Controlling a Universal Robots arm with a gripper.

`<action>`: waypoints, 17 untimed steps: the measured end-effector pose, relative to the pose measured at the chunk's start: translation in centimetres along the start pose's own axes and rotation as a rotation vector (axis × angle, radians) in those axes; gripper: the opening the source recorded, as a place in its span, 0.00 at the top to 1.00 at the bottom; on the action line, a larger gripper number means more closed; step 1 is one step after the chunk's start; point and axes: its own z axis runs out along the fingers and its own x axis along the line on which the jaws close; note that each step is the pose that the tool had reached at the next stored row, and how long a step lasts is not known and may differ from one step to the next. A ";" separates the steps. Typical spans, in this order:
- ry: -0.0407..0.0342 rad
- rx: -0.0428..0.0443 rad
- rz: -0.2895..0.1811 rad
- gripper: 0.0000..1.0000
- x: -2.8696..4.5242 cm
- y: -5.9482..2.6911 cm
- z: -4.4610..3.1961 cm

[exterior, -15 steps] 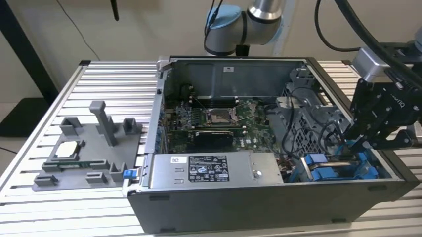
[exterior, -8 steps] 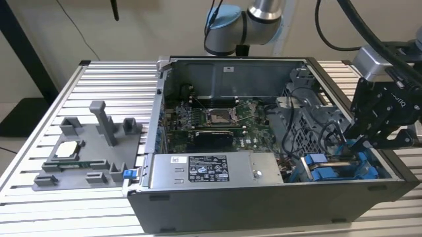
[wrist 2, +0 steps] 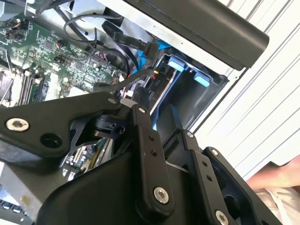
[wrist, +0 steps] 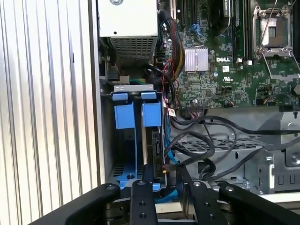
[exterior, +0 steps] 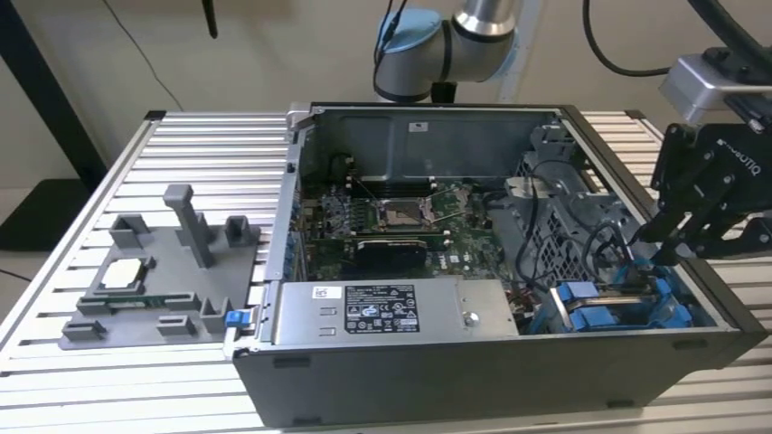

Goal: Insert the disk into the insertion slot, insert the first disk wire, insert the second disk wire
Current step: 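Insert the second disk wire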

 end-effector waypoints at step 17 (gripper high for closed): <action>0.0039 0.0003 0.000 0.00 -0.09 -0.11 -0.33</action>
